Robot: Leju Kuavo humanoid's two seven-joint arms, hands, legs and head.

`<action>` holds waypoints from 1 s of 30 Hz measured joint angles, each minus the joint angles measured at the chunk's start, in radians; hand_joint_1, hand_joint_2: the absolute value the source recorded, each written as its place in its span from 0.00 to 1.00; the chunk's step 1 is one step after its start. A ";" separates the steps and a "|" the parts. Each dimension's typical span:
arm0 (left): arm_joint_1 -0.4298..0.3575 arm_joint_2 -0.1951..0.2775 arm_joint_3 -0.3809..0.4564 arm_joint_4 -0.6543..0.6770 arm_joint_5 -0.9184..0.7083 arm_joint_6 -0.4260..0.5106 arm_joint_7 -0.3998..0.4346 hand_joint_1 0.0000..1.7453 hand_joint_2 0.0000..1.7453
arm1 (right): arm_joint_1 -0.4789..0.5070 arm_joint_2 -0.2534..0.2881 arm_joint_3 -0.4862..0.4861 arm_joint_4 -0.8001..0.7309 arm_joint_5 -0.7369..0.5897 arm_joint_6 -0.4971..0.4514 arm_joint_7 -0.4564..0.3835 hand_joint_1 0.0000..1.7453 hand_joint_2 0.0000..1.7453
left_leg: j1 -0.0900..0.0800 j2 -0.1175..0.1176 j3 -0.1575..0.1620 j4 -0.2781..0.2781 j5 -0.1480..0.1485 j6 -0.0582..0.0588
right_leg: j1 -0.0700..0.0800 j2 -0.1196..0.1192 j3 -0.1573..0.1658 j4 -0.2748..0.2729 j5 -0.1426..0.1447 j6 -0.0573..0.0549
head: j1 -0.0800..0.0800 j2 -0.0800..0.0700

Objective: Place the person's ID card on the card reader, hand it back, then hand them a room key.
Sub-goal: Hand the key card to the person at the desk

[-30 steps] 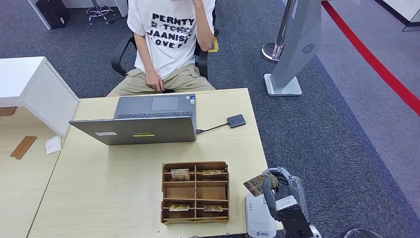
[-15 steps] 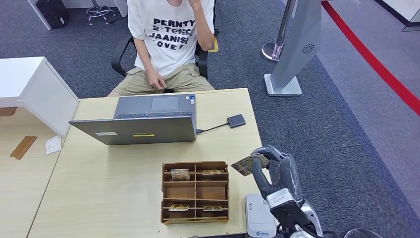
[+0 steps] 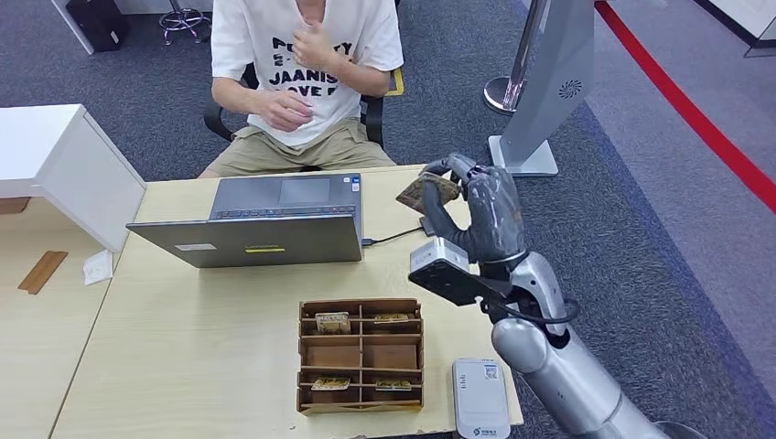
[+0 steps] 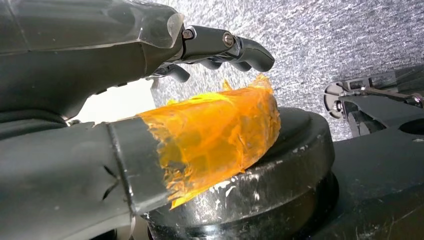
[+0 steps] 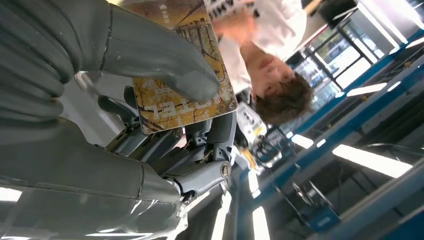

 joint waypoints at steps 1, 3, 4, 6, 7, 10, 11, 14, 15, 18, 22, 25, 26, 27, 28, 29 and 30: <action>-0.002 0.000 -0.005 0.000 -0.005 -0.002 0.003 0.00 0.00 | -0.026 0.009 0.008 0.017 0.031 0.000 0.015 1.00 1.00 | 0.000 0.000 0.000 0.000 0.000 0.000 | 0.000 0.000 0.000 0.000 0.000 0.000 | 0.000 0.000; -0.005 0.000 -0.016 0.000 -0.015 -0.006 0.008 0.00 0.00 | -0.075 0.029 0.024 0.055 0.087 0.000 0.042 1.00 1.00 | 0.000 0.000 0.000 0.000 0.000 0.000 | 0.000 0.000 0.000 0.000 0.000 0.000 | 0.000 0.000; -0.007 0.000 -0.020 0.000 -0.019 -0.007 0.010 0.00 0.00 | -0.096 0.040 0.030 0.075 0.112 0.000 0.054 1.00 1.00 | 0.000 0.000 0.000 0.000 0.000 0.000 | 0.000 0.000 0.000 0.000 0.000 0.000 | 0.000 0.000; -0.010 0.000 -0.030 0.000 -0.027 -0.009 0.015 0.00 0.00 | -0.135 0.063 0.040 0.118 0.157 0.000 0.075 1.00 1.00 | 0.000 0.000 0.000 0.000 0.000 0.000 | 0.000 0.000 0.000 0.000 0.000 0.000 | 0.000 0.000; -0.013 0.000 -0.034 0.000 -0.031 -0.010 0.017 0.00 0.00 | -0.153 0.075 0.044 0.142 0.176 -0.001 0.084 1.00 1.00 | 0.000 0.000 0.000 0.000 0.000 0.000 | 0.000 0.000 0.000 0.000 0.000 0.000 | 0.000 0.000; -0.019 -0.001 -0.048 0.000 -0.040 -0.013 0.023 0.00 0.00 | -0.199 0.110 0.053 0.210 0.224 -0.001 0.104 1.00 1.00 | 0.000 0.000 0.000 0.000 0.000 0.000 | 0.000 0.000 0.000 0.000 0.000 0.000 | 0.000 0.000; -0.021 -0.001 -0.051 0.000 -0.042 -0.014 0.025 0.00 0.00 | -0.210 0.121 0.055 0.229 0.238 -0.001 0.109 1.00 1.00 | 0.000 0.000 0.000 0.000 0.000 0.000 | 0.000 0.000 0.000 0.000 0.000 0.000 | 0.000 0.000; -0.024 -0.001 -0.060 0.000 -0.048 -0.015 0.028 0.00 0.00 | -0.238 0.150 0.062 0.283 0.273 -0.001 0.117 1.00 1.00 | 0.000 0.000 0.000 0.000 0.000 0.000 | 0.000 0.000 0.000 0.000 0.000 0.000 | 0.000 0.000; -0.024 -0.001 -0.063 0.000 -0.050 -0.015 0.028 0.00 0.00 | -0.244 0.159 0.065 0.299 0.283 -0.001 0.118 1.00 1.00 | 0.000 0.000 0.000 0.000 0.000 0.000 | 0.000 0.000 0.000 0.000 0.000 0.000 | 0.000 0.000; -0.025 -0.001 -0.071 0.000 -0.051 -0.017 0.030 0.00 0.00 | -0.252 0.184 0.074 0.332 0.306 0.000 0.118 1.00 1.00 | 0.000 -0.001 0.000 0.000 0.000 0.000 | 0.000 0.000 0.000 0.000 0.000 0.000 | 0.000 0.000; -0.027 -0.001 -0.076 0.000 -0.053 -0.018 0.031 0.00 0.00 | -0.252 0.210 0.092 0.363 0.329 0.002 0.117 1.00 1.00 | 0.000 0.000 -0.001 0.000 0.000 0.000 | 0.000 0.000 -0.001 0.000 0.000 0.000 | 0.000 0.000; -0.027 -0.001 -0.077 0.000 -0.053 -0.019 0.031 0.00 0.00 | -0.252 0.226 0.107 0.380 0.339 0.007 0.116 0.69 1.00 | 0.000 -0.001 -0.001 0.000 0.000 0.000 | 0.000 0.000 -0.001 0.000 0.000 0.000 | 0.000 0.000; -0.027 -0.001 -0.078 0.000 -0.053 -0.019 0.031 0.00 0.00 | -0.252 0.231 0.110 0.384 0.342 0.010 0.116 0.44 1.00 | 0.000 -0.001 -0.001 0.000 0.000 0.000 | 0.000 0.000 -0.001 0.000 0.000 0.000 | 0.000 0.000; -0.027 -0.001 -0.078 0.000 -0.053 -0.020 0.031 0.00 0.00 | -0.252 0.235 0.114 0.387 0.346 0.013 0.117 0.19 1.00 | 0.000 -0.001 -0.001 0.000 0.000 0.000 | 0.000 0.000 -0.001 0.000 0.000 0.000 | 0.000 0.000; -0.027 -0.001 -0.079 0.000 -0.052 -0.020 0.032 0.00 0.00 | -0.252 0.238 0.117 0.391 0.350 0.017 0.119 0.00 1.00 | 0.000 -0.001 -0.001 0.000 0.000 0.000 | 0.000 0.000 -0.001 0.000 0.000 0.000 | 0.000 0.000; -0.027 -0.001 -0.079 0.000 -0.051 -0.020 0.032 0.00 0.00 | -0.252 0.241 0.119 0.394 0.354 0.022 0.121 0.00 1.00 | 0.000 0.000 -0.001 0.000 0.000 0.000 | 0.000 0.000 -0.001 0.000 0.000 0.000 | 0.000 0.000; -0.027 -0.001 -0.080 0.000 -0.050 -0.021 0.032 0.00 0.00 | -0.252 0.244 0.123 0.397 0.357 0.027 0.123 0.00 1.00 | 0.000 0.000 -0.001 0.000 0.000 0.000 | 0.000 0.000 -0.001 0.000 0.000 0.000 | 0.000 0.000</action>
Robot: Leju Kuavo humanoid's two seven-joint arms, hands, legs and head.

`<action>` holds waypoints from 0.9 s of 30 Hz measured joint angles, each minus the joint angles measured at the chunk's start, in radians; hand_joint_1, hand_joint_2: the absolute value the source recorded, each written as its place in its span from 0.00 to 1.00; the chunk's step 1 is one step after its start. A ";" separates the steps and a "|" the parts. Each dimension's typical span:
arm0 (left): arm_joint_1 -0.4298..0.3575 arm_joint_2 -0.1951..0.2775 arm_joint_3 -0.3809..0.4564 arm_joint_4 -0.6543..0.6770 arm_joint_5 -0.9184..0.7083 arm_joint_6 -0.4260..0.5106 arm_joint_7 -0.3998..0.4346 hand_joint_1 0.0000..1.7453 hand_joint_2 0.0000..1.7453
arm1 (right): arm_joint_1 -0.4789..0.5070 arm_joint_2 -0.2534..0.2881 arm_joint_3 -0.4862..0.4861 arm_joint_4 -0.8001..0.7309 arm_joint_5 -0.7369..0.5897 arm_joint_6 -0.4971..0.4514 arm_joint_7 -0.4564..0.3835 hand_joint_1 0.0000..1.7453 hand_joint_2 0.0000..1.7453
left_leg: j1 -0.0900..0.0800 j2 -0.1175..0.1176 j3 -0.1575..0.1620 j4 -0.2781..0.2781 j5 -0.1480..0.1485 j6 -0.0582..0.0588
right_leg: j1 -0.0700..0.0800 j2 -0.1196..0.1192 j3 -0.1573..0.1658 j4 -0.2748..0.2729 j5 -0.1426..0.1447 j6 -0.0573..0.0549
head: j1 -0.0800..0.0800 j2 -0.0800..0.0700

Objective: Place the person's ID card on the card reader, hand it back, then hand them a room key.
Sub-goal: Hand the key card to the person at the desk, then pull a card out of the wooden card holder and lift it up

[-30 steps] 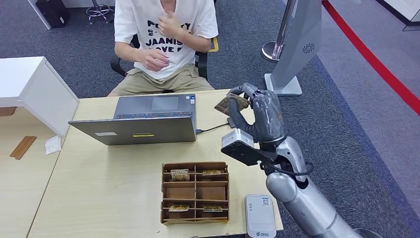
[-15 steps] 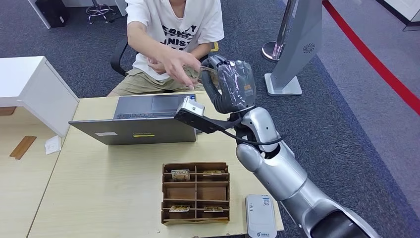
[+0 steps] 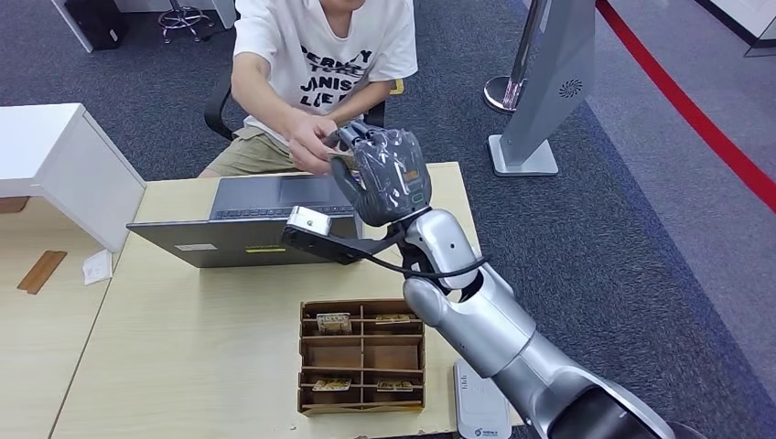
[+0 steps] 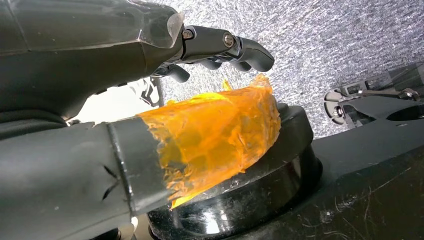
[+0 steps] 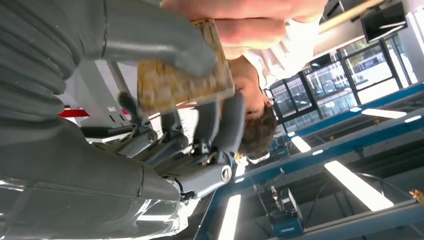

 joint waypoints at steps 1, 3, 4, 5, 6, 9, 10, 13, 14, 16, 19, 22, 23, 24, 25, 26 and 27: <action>0.000 0.000 0.000 0.000 0.001 0.000 0.000 0.00 0.00 | 0.000 0.003 0.003 0.002 0.004 0.004 0.002 0.00 1.00 | 0.000 0.000 0.000 0.000 0.000 0.000 | 0.000 0.000 0.000 0.000 0.000 0.000 | 0.000 0.000; 0.000 0.000 0.000 0.000 0.003 0.000 0.000 0.00 0.00 | 0.000 0.006 0.009 0.005 0.009 0.008 0.003 0.00 1.00 | 0.000 0.000 0.000 0.000 0.000 0.000 | 0.000 0.000 0.000 0.000 0.000 0.000 | 0.000 0.000; 0.000 0.000 0.000 0.000 0.004 0.000 0.000 0.00 0.00 | 0.000 0.007 0.012 0.006 0.010 0.008 0.003 0.00 1.00 | 0.000 0.000 0.000 0.000 0.000 0.000 | 0.000 0.000 0.000 0.000 0.000 0.000 | 0.000 0.000; 0.001 0.000 0.000 0.000 0.005 0.000 0.000 0.00 0.00 | 0.001 0.008 0.014 0.006 0.011 0.008 0.003 0.00 1.00 | 0.000 0.000 0.000 0.000 0.000 0.000 | 0.000 0.000 0.000 0.000 0.000 0.000 | 0.000 0.000; 0.001 0.000 0.000 0.000 0.005 0.000 0.000 0.00 0.00 | 0.001 0.008 0.015 0.006 0.011 0.008 0.003 0.00 1.00 | 0.000 0.000 0.000 0.000 0.000 0.000 | 0.000 0.000 0.000 0.000 0.000 0.000 | 0.000 0.000; 0.001 0.000 0.000 0.000 0.007 0.000 -0.001 0.00 0.00 | 0.003 0.009 0.020 0.005 0.012 0.007 0.003 0.00 1.00 | 0.000 0.000 0.000 0.000 0.000 0.000 | 0.000 0.000 0.000 0.000 0.000 0.000 | 0.000 0.000; 0.001 0.000 0.000 0.000 0.008 0.000 -0.001 0.00 0.00 | 0.004 0.009 0.021 0.005 0.012 0.007 0.002 0.00 1.00 | 0.000 0.000 0.000 0.000 0.000 0.000 | 0.000 0.000 0.000 0.000 0.000 0.000 | 0.000 0.000; 0.001 0.000 0.000 0.000 0.012 0.000 -0.002 0.00 0.00 | 0.012 0.009 0.024 -0.003 0.001 0.002 -0.010 0.00 1.00 | 0.000 0.000 0.000 0.000 0.000 0.000 | 0.000 0.000 0.000 0.000 0.000 0.000 | 0.000 0.000; 0.002 0.000 0.000 0.000 0.015 0.000 -0.003 0.00 0.00 | 0.018 0.009 0.025 -0.011 -0.009 -0.004 -0.018 0.00 1.00 | 0.000 0.000 0.000 0.000 0.000 0.000 | 0.000 0.000 0.000 0.000 0.000 0.000 | 0.000 0.000; 0.003 0.000 0.000 0.000 0.021 0.002 -0.006 0.00 0.00 | 0.040 0.009 0.023 -0.036 -0.045 -0.027 -0.040 0.00 1.00 | 0.000 0.000 0.000 0.000 0.000 0.000 | 0.000 0.000 0.000 0.000 0.000 0.000 | 0.000 0.000; 0.007 0.000 0.002 0.000 0.037 0.009 -0.014 0.00 0.00 | 0.096 0.008 0.011 -0.102 -0.133 -0.080 -0.088 0.00 1.00 | 0.000 0.000 0.000 0.000 0.000 0.000 | 0.000 0.000 -0.001 0.000 0.000 0.000 | 0.000 0.000; 0.013 0.000 0.008 0.000 0.057 0.016 -0.023 0.00 0.00 | 0.172 0.005 -0.003 -0.190 -0.234 -0.125 -0.146 0.00 1.00 | 0.000 0.000 -0.001 0.000 -0.001 0.000 | 0.000 0.000 -0.001 0.000 -0.001 0.000 | 0.000 0.000; 0.016 0.000 0.012 0.000 0.065 0.019 -0.027 0.00 0.00 | 0.202 0.003 -0.007 -0.223 -0.276 -0.131 -0.165 0.00 1.00 | 0.000 0.000 -0.001 0.000 -0.001 0.000 | 0.000 0.000 -0.001 0.000 -0.001 0.000 | 0.000 0.000; 0.019 0.000 0.016 0.000 0.073 0.021 -0.030 0.00 0.00 | 0.232 0.000 -0.011 -0.256 -0.330 -0.128 -0.184 0.00 1.00 | 0.000 0.000 -0.001 0.000 -0.001 0.000 | 0.000 0.000 -0.001 -0.001 -0.001 0.000 | 0.000 0.000; 0.022 0.000 0.022 0.000 0.081 0.024 -0.032 0.00 0.00 | 0.262 -0.005 -0.014 -0.288 -0.393 -0.118 -0.201 0.00 1.00 | 0.000 0.000 -0.001 0.000 -0.001 0.000 | 0.000 0.000 -0.001 -0.001 -0.001 0.000 | 0.000 0.000; 0.025 0.000 0.028 0.000 0.090 0.026 -0.034 0.00 0.00 | 0.291 -0.010 -0.017 -0.316 -0.460 -0.102 -0.217 0.00 1.00 | 0.000 0.000 -0.001 0.000 -0.002 0.000 | 0.000 0.000 -0.001 -0.001 -0.002 0.000 | 0.000 0.000; 0.027 0.000 0.034 0.000 0.098 0.028 -0.034 0.00 0.00 | 0.319 -0.016 -0.019 -0.342 -0.527 -0.079 -0.233 0.00 1.00 | 0.000 0.000 -0.001 0.000 -0.002 -0.001 | 0.000 0.000 -0.001 -0.001 -0.002 0.000 | 0.000 0.000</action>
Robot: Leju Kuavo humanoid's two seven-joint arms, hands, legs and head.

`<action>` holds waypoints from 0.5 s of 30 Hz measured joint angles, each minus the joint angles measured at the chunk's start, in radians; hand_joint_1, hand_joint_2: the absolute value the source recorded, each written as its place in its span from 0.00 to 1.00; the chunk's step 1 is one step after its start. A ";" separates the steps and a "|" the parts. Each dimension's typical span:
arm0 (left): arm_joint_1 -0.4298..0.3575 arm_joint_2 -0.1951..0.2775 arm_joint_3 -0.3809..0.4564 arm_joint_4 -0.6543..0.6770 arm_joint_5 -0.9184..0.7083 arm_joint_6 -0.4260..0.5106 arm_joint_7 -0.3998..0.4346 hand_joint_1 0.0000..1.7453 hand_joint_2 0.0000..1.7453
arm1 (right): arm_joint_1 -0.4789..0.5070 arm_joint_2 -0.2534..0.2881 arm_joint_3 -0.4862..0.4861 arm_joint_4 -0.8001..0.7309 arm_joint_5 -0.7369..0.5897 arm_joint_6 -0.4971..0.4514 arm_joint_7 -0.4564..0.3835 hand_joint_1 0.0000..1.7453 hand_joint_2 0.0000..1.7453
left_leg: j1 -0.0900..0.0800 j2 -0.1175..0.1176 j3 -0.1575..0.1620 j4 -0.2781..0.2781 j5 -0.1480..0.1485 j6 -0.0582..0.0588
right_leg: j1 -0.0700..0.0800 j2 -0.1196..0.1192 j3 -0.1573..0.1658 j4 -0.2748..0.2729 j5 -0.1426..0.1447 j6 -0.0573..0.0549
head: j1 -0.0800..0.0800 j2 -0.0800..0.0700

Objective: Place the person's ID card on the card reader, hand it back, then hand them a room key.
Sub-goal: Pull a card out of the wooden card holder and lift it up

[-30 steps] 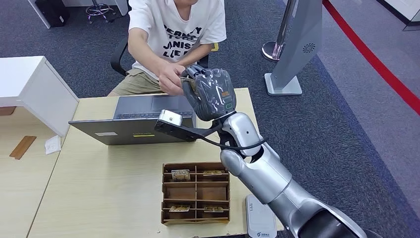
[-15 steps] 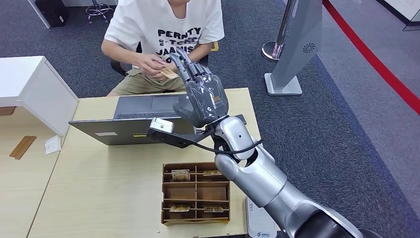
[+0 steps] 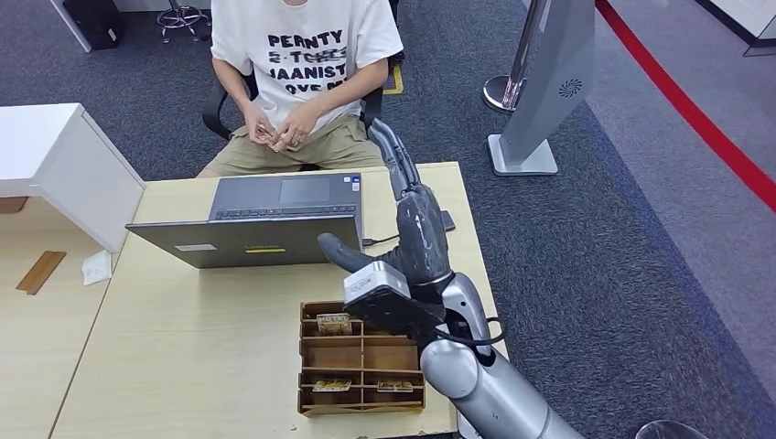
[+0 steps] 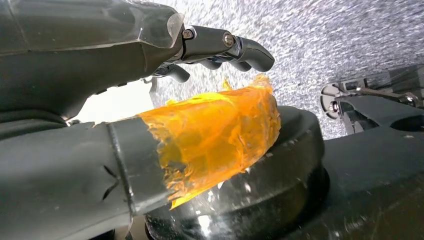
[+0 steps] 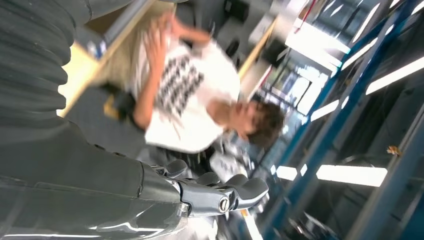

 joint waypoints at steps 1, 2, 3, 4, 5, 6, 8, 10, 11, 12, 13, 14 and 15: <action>0.002 0.000 0.007 0.000 0.007 0.002 0.000 0.00 0.00 | 0.027 -0.007 -0.002 -0.023 -0.064 0.026 -0.015 0.00 1.00 | 0.000 0.000 0.000 0.000 0.000 0.000 | 0.000 0.000 0.000 0.000 0.000 0.000 | 0.000 0.000; 0.003 0.000 0.013 0.000 0.014 0.003 0.000 0.00 0.00 | 0.051 -0.014 -0.005 -0.043 -0.123 0.053 -0.028 0.00 1.00 | 0.000 0.000 0.000 0.000 0.000 0.000 | 0.000 0.000 0.000 0.000 0.000 0.000 | 0.000 0.000; 0.003 0.000 0.019 0.000 0.021 0.005 0.000 0.00 0.00 | 0.074 -0.021 -0.007 -0.061 -0.187 0.089 -0.039 0.00 1.00 | 0.000 0.000 0.000 0.000 0.000 0.000 | 0.000 0.000 0.000 0.000 0.000 0.000 | 0.000 0.000; 0.004 0.000 0.026 0.000 0.027 0.005 0.000 0.00 0.00 | 0.095 -0.031 -0.009 -0.077 -0.250 0.129 -0.049 0.00 1.00 | 0.000 0.000 0.000 0.000 0.000 0.000 | 0.000 0.000 0.000 0.000 0.000 0.000 | 0.000 0.000; 0.004 0.000 0.032 0.000 0.033 0.006 0.000 0.00 0.00 | 0.113 -0.041 -0.011 -0.089 -0.306 0.171 -0.057 0.00 1.00 | 0.000 0.000 0.000 0.000 0.000 0.000 | 0.000 0.000 0.000 0.000 0.000 0.000 | 0.000 0.000; 0.004 0.001 0.037 0.000 0.037 0.006 0.000 0.00 0.00 | 0.131 -0.052 -0.014 -0.099 -0.364 0.218 -0.064 0.00 1.00 | 0.000 0.000 0.000 0.000 0.000 0.000 | 0.000 0.000 0.000 0.000 0.000 0.000 | 0.000 0.000; 0.004 0.001 0.047 0.000 0.044 0.006 0.000 0.00 0.00 | 0.165 -0.075 -0.018 -0.114 -0.459 0.302 -0.078 0.00 0.75 | 0.000 0.000 0.000 0.000 0.000 0.000 | 0.000 0.000 0.000 0.000 0.000 0.000 | 0.000 0.000; 0.004 0.002 0.055 0.000 0.048 0.006 0.000 0.00 0.00 | 0.196 -0.096 -0.023 -0.123 -0.554 0.395 -0.091 0.00 0.25 | 0.000 0.000 0.000 0.000 0.000 0.000 | 0.000 0.000 0.000 0.000 0.000 0.000 | 0.000 0.000; 0.004 0.002 0.058 0.000 0.048 0.006 0.000 0.00 0.00 | 0.212 -0.107 -0.025 -0.127 -0.600 0.446 -0.097 0.00 0.00 | 0.000 0.000 0.000 0.000 0.000 0.000 | 0.000 0.000 0.000 0.000 0.000 0.000 | 0.000 0.000; 0.004 0.002 0.061 0.000 0.049 0.006 0.000 0.00 0.00 | 0.226 -0.118 -0.027 -0.130 -0.640 0.494 -0.103 0.00 0.00 | 0.000 0.000 0.000 0.000 0.000 0.000 | 0.000 0.000 0.000 0.000 0.000 0.000 | 0.000 0.000; 0.004 0.003 0.064 0.000 0.049 0.006 0.000 0.00 0.00 | 0.240 -0.129 -0.028 -0.132 -0.670 0.537 -0.108 0.00 0.00 | 0.000 0.000 0.000 0.000 0.000 0.000 | 0.000 0.000 0.000 0.000 0.000 0.000 | 0.000 0.000; 0.004 0.003 0.066 0.000 0.049 0.006 0.000 0.00 0.00 | 0.253 -0.139 -0.028 -0.133 -0.693 0.577 -0.114 0.00 0.00 | 0.000 0.000 0.000 0.000 0.000 0.000 | 0.000 0.000 0.000 0.000 0.000 0.000 | 0.000 0.000; 0.004 0.004 0.069 0.000 0.049 0.006 0.000 0.00 0.00 | 0.265 -0.150 -0.028 -0.133 -0.712 0.613 -0.120 0.00 0.00 | 0.000 0.000 0.000 0.000 0.000 0.000 | 0.000 0.000 0.000 0.000 0.000 0.000 | 0.000 0.000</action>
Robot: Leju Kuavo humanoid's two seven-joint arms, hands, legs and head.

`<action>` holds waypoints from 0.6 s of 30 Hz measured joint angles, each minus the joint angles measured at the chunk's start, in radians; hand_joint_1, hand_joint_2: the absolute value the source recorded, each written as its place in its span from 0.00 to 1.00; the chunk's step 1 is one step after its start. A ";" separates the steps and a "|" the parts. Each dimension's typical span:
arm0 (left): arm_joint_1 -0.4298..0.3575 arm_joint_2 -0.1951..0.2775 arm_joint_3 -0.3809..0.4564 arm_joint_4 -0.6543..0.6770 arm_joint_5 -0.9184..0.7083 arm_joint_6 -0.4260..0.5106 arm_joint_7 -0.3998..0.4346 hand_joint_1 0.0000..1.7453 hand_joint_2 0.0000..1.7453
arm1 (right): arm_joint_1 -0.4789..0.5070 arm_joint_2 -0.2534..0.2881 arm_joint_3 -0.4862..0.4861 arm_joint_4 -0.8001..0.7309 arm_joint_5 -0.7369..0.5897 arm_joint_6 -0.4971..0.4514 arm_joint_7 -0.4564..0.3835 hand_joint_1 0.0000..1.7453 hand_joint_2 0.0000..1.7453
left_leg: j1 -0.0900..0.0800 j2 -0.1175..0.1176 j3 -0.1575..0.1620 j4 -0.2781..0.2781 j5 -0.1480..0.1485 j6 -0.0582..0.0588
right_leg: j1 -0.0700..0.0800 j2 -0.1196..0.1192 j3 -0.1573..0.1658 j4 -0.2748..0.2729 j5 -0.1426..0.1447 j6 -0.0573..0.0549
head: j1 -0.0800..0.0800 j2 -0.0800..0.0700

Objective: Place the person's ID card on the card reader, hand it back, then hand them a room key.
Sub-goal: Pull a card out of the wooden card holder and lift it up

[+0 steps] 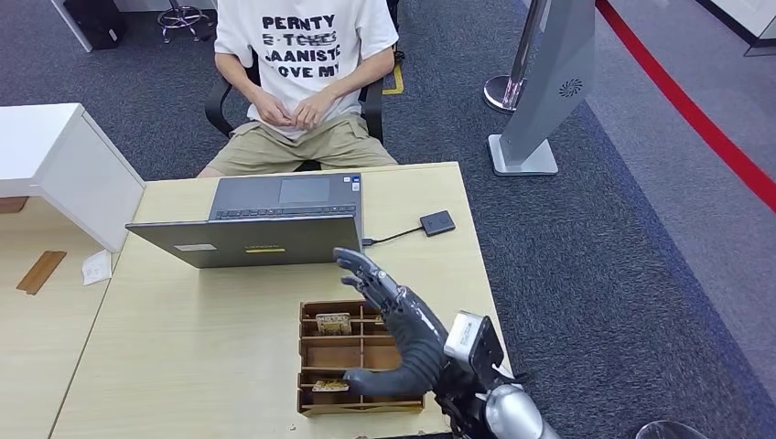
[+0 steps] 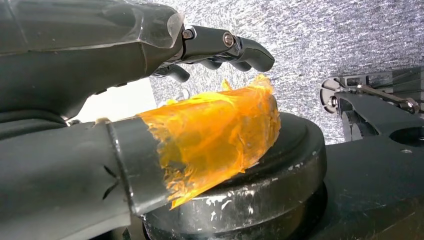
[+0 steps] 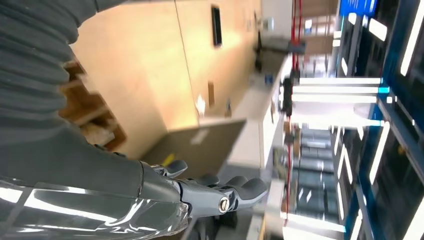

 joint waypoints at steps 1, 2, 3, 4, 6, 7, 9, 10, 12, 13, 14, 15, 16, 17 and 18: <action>0.000 0.001 0.002 0.000 0.000 0.000 0.000 0.00 0.00 | 0.011 -0.012 0.000 0.000 -0.017 0.036 -0.008 0.00 0.00 | 0.000 0.000 0.000 0.000 0.000 0.000 | 0.000 0.000 0.000 0.000 0.000 0.000 | 0.000 0.000; 0.000 0.002 0.003 0.000 0.000 0.000 0.000 0.00 0.00 | 0.021 -0.022 0.000 0.000 -0.034 0.070 -0.016 0.00 0.00 | 0.000 0.000 0.000 0.000 0.000 0.000 | 0.000 0.000 0.000 0.000 0.000 0.000 | 0.000 0.000; 0.000 0.002 0.003 0.000 -0.001 -0.001 0.000 0.00 0.00 | 0.030 -0.033 0.000 0.000 -0.051 0.107 -0.025 0.00 0.00 | 0.000 0.000 0.000 0.000 0.000 0.000 | 0.000 0.000 0.000 0.000 0.000 0.000 | 0.000 0.000; 0.000 0.003 0.003 0.000 -0.002 -0.001 0.000 0.00 0.00 | 0.038 -0.042 0.000 0.000 -0.065 0.141 -0.033 0.00 0.00 | 0.000 0.000 0.000 0.000 0.000 0.000 | 0.000 0.000 0.000 0.000 0.000 0.000 | 0.000 0.000; 0.000 0.004 0.003 0.000 -0.003 -0.001 0.000 0.00 0.00 | 0.053 -0.054 0.000 0.000 -0.084 0.187 -0.043 0.00 0.00 | 0.000 0.000 0.000 0.000 0.000 0.000 | 0.000 0.000 0.000 0.000 0.000 0.000 | 0.000 0.000; 0.000 0.004 0.003 0.000 -0.003 -0.001 0.000 0.00 0.00 | 0.059 -0.059 0.000 0.000 -0.088 0.198 -0.044 0.00 0.00 | 0.000 0.000 0.000 0.000 0.000 0.000 | 0.000 0.000 0.000 0.000 0.000 0.000 | 0.000 0.000; 0.000 0.005 0.004 0.000 -0.003 -0.001 0.000 0.00 0.00 | 0.067 -0.066 0.000 -0.001 -0.095 0.211 -0.046 0.00 0.00 | 0.000 0.000 0.000 0.000 0.000 0.000 | 0.000 0.000 0.000 0.000 0.000 0.000 | 0.000 0.000; 0.000 0.005 0.004 0.000 -0.003 -0.001 0.000 0.00 0.00 | 0.070 -0.070 0.000 -0.001 -0.102 0.224 -0.048 0.00 0.00 | 0.000 0.000 0.000 0.000 0.000 0.000 | 0.000 0.000 0.000 0.000 0.000 0.000 | 0.000 0.000; 0.000 0.006 0.004 0.000 -0.004 -0.002 0.000 0.00 0.00 | 0.079 -0.076 0.000 -0.004 -0.120 0.270 -0.055 0.00 0.00 | 0.000 0.000 0.000 0.000 0.000 0.000 | 0.000 0.000 0.000 0.000 0.000 0.000 | 0.000 0.000; 0.000 0.006 0.003 0.000 -0.005 -0.003 0.000 0.00 0.00 | 0.085 -0.079 0.000 -0.005 -0.127 0.297 -0.060 0.00 0.00 | 0.000 0.000 0.000 0.000 0.000 0.000 | 0.000 0.000 0.000 0.000 0.000 0.000 | 0.000 0.000; 0.000 0.006 0.003 0.000 -0.006 -0.004 0.000 0.00 0.00 | 0.093 -0.081 0.000 -0.006 -0.130 0.322 -0.066 0.00 0.00 | 0.000 0.000 0.000 0.000 0.000 0.000 | 0.000 0.000 0.000 0.000 0.000 0.000 | 0.000 0.000; 0.000 0.006 0.003 0.000 -0.006 -0.005 0.000 0.00 0.00 | 0.103 -0.084 0.001 -0.006 -0.130 0.341 -0.074 0.00 0.00 | 0.000 0.000 0.000 0.000 0.000 0.000 | 0.000 0.000 0.000 0.000 0.000 0.000 | 0.000 0.000; 0.000 0.006 0.003 0.000 -0.006 -0.006 0.000 0.00 0.00 | 0.113 -0.087 0.002 -0.006 -0.129 0.356 -0.082 0.00 0.00 | 0.000 0.000 0.000 0.000 0.000 0.000 | 0.000 0.000 0.000 0.000 0.000 0.000 | 0.000 0.000; 0.000 0.006 0.003 0.000 -0.006 -0.006 0.000 0.00 0.00 | 0.122 -0.089 0.003 -0.006 -0.126 0.366 -0.089 0.00 0.00 | 0.000 0.000 0.000 0.000 0.000 0.000 | 0.000 0.000 0.000 0.000 0.000 0.000 | 0.000 0.000; 0.000 0.006 0.003 0.000 -0.006 -0.007 0.000 0.00 0.00 | 0.132 -0.091 0.004 -0.006 -0.124 0.372 -0.096 0.00 0.00 | 0.000 0.000 0.000 0.000 0.000 0.000 | 0.000 0.000 0.000 0.000 0.000 0.000 | 0.000 0.000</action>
